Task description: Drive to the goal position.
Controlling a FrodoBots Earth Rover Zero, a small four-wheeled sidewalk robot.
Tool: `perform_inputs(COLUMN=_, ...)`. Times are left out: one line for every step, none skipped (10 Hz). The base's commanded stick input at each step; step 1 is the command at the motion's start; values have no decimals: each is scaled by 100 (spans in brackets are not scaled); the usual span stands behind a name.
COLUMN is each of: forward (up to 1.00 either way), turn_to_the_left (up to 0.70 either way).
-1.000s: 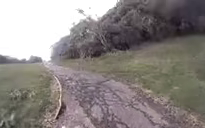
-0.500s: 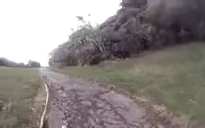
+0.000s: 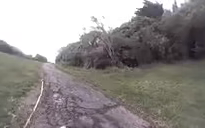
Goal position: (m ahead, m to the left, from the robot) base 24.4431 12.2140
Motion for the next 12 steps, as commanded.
perform_inputs(forward=85, turn_to_the_left=27)
perform_inputs(forward=85, turn_to_the_left=27)
perform_inputs(forward=85, turn_to_the_left=27)
perform_inputs(forward=85, turn_to_the_left=0)
perform_inputs(forward=85, turn_to_the_left=0)
perform_inputs(forward=85, turn_to_the_left=0)
perform_inputs(forward=85, turn_to_the_left=18)
perform_inputs(forward=85, turn_to_the_left=0)
perform_inputs(forward=85, turn_to_the_left=0)
perform_inputs(forward=85, turn_to_the_left=0)
perform_inputs(forward=85, turn_to_the_left=0)
perform_inputs(forward=85, turn_to_the_left=0)
